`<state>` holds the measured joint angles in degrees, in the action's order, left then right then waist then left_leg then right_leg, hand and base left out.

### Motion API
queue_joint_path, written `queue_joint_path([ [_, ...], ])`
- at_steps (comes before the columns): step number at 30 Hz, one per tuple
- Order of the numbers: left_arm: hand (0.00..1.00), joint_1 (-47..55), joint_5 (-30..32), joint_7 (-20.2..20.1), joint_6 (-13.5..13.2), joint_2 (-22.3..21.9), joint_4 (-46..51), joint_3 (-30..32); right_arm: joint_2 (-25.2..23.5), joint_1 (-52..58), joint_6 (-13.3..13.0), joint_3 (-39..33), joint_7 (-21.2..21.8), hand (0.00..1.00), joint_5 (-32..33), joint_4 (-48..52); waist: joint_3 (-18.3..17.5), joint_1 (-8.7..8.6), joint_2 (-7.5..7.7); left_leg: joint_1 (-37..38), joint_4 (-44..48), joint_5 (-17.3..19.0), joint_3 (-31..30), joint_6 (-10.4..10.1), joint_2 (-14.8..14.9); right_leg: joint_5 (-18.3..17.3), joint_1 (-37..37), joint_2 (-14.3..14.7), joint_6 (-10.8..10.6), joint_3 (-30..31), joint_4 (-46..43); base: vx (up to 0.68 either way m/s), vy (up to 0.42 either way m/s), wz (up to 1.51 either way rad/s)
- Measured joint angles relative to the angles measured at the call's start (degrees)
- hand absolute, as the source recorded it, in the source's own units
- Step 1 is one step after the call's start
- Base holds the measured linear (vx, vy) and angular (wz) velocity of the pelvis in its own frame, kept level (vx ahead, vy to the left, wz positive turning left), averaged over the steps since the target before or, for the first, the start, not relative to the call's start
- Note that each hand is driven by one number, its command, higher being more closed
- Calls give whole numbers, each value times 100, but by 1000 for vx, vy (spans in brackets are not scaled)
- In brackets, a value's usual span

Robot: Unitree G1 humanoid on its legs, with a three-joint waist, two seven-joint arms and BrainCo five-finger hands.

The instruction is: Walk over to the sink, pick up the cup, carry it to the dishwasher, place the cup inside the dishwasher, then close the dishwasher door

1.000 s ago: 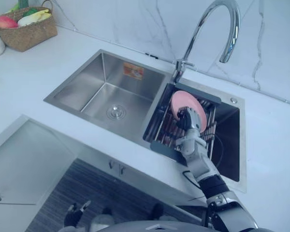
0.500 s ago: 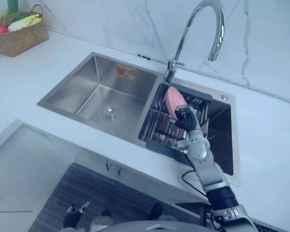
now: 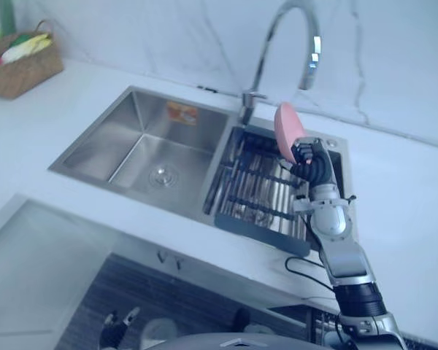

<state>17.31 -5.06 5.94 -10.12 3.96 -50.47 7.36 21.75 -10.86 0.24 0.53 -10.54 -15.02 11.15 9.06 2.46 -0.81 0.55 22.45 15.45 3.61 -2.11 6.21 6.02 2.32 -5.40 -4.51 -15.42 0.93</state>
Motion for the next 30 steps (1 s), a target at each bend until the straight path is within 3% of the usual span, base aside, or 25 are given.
queue_joint_path([
  [4, 0, -256, 0, -17, 34, 16, 87, -87, 239, -370, -142, -224, -269, 100, -137, -32, 83, -189, -60, 226, -743, -6, -302, -58, -190, 56, -685, -54, 47, 564, -468, -35, 44, -66],
  [8, 0, -284, 75, -36, 138, 65, 98, -90, 225, -377, -104, -427, -336, 100, -339, -8, 136, -316, 7, 328, -504, 133, -66, -26, -296, 82, -762, -108, 50, 869, -680, -85, 82, -45],
  [9, 0, -288, 76, -35, 148, 80, 98, -64, 214, -377, -97, -472, -336, 100, -340, 11, 172, -337, 74, 249, -257, 173, -24, 40, -320, 138, -885, -122, 133, 891, -817, -210, 164, -81],
  [10, 0, -331, 68, -40, 173, 90, 100, 18, 134, -446, -97, -506, -321, 100, -343, 33, 166, -293, 82, 110, -119, 136, 83, 238, -351, 790, -955, 99, 714, 1084, -325, -193, 145, -119],
  [11, 0, -253, 67, -44, 165, 61, 82, 164, 43, -572, -97, -497, -309, 100, -344, 40, 159, -181, 30, 42, -219, 135, 257, 326, -212, 1023, -908, 138, 892, 1063, -29, -317, 126, -190],
  [12, 0, -279, 4, -22, 167, 19, 4, 386, -55, -728, -158, -505, -321, 100, -347, 77, 224, -37, -7, 75, -259, 194, 855, 243, -2, -158, -1151, 55, 1300, 83, -1184, -165, 36, -165],
  [13, 0, -237, -43, -11, 178, 34, 11, 426, -76, -764, -185, -469, -318, 100, -347, 45, 224, -15, -12, 104, -263, 166, 1117, 219, 102, -661, -1162, -42, 1432, -412, -1857, -254, 87, -177],
  [14, 0, -170, -63, -11, 210, 56, 80, 587, -74, -837, -267, -371, -310, 100, -360, -170, 232, 15, -61, 304, -380, 76, 1654, 199, 283, -1416, -735, -423, 1480, -1356, -2829, -85, 67, -121],
  [15, 0, -116, -104, -8, 218, 68, 93, 619, -74, -875, -283, -324, -308, 100, -400, -278, 216, 97, -27, 390, -453, 15, 1852, 196, 295, -1570, -523, -628, 1437, -1616, -2997, -139, 78, -165],
  [16, 0, -60, -162, 38, 224, 83, 138, 630, -74, -1026, -282, -150, -257, 100, -540, -466, 119, 264, 81, 458, -487, -25, 2281, 194, 348, -1743, -163, -1077, 1428, -1987, -3235, -122, -4, -160],
  [18, 0, -75, -168, 128, 255, 105, 169, 624, -73, -1223, -297, 80, -226, 100, -584, -595, 51, 403, 182, 330, -322, -32, 2709, 176, 531, -1707, 115, -1640, 1507, -2164, -3408, -180, -116, -159],
  [19, 0, -128, -238, 145, 330, 216, 197, 616, -74, -1253, -297, 174, -212, 100, -701, -620, -20, 432, 317, 167, -222, -58, 2840, 65, 637, -944, 186, -1865, 1612, -2123, -3209, -163, -233, -115],
  [20, 0, -193, -269, 142, 362, 259, 220, 603, -52, -1260, -300, 178, -214, 100, -753, -642, -61, 443, 392, 80, -175, -55, 2873, -18, 708, -645, 174, -1880, 1410, -2025, -3010, -146, -251, -111],
  [21, 0, -353, -319, 127, 484, 258, 242, 571, 88, -1270, -238, 179, -213, 100, -784, -862, -40, 453, 337, 66, -297, -314, 2925, -164, 830, -626, 55, -1630, 1250, -1908, -2832, -162, -302, -82],
  [23, 0, -397, -329, 121, 549, 274, 272, 536, 327, -1270, -131, 165, -214, 100, -779, -1053, -40, 395, 328, 168, -486, -541, 2983, -140, 903, -694, 48, -1574, 1123, -1894, -2772, -125, -244, -57],
  [26, 0, -421, -241, 112, 601, 295, 280, 496, 742, -1267, -56, 115, -157, 100, -726, -1090, -61, 369, 369, 303, -551, -676, 3271, -264, 992, -1203, -141, -1628, 716, -1761, -2714, -76, -179, -42],
  [27, 0, -430, -147, 116, 616, 334, 278, 514, 791, -1253, -26, 78, -65, 100, -719, -1029, -132, 365, 494, 299, -533, -736, 3302, -372, 1040, -1384, 0, -1466, 352, -1669, -2413, -71, -322, -42],
  [28, 0, -429, -68, 109, 620, 303, 291, 533, 858, -1221, -10, 17, -5, 100, -703, -950, -134, 363, 424, 324, -584, -813, 3284, -496, 1103, -1412, 65, -1303, 180, -1672, -2234, -59, -335, -30],
  [30, 0, -403, 100, 78, 621, 46, 310, 526, 956, -1006, 41, -303, 68, 100, -674, -917, -176, 305, 282, 373, -909, -1037, 3228, -662, 1251, -1395, 180, -978, 150, -1728, -1946, -68, -276, -8],
])
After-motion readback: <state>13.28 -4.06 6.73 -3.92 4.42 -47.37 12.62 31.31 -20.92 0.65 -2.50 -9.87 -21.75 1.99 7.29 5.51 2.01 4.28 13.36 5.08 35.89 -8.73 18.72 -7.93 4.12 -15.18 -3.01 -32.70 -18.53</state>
